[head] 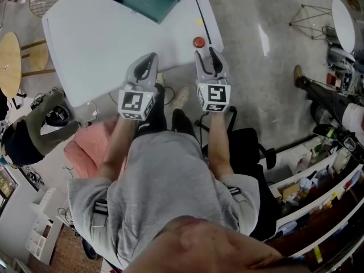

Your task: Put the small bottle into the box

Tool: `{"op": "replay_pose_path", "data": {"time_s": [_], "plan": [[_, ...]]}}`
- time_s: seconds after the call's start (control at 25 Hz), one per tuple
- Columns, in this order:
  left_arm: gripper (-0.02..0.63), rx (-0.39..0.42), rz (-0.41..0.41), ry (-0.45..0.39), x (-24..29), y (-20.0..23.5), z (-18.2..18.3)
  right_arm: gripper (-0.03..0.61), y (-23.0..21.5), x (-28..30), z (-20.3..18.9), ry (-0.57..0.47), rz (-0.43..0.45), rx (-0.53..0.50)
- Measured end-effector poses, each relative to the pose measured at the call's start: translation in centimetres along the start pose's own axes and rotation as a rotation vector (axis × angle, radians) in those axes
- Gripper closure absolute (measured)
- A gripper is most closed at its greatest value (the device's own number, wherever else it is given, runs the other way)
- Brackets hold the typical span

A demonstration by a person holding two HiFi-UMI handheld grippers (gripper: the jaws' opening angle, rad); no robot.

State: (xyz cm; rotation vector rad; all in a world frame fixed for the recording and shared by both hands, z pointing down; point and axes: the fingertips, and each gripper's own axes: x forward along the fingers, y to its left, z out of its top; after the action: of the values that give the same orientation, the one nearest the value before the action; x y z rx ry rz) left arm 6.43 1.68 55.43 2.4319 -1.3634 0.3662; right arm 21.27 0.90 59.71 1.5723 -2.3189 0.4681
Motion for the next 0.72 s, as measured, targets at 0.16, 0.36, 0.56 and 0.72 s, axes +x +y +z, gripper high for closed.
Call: {"op": "replay_pose_path", "data": {"time_s": [0.16,0.36,0.56,0.72], "plan": [[0.601,0.0,-0.001,0.01,0.7,0.5,-0.1,0.383,-0.6,1.7,-0.6,0.024,-0.012,-0.005],[0.601,-0.005,0.0,0.021,0.8,1.1,-0.5,0.382,-0.7,3.3,-1.4,0.053,-0.012,-0.013],[0.601,-0.017,0.011,0.027,0.8,2.3,-0.6,0.439,-0.8,4.0,-1.7,0.065,-0.036,-0.024],[0.601,-0.021,0.015,0.028,0.8,2.9,-0.5,0.445,-0.7,4.1,-1.4,0.064,-0.041,-0.036]]}}
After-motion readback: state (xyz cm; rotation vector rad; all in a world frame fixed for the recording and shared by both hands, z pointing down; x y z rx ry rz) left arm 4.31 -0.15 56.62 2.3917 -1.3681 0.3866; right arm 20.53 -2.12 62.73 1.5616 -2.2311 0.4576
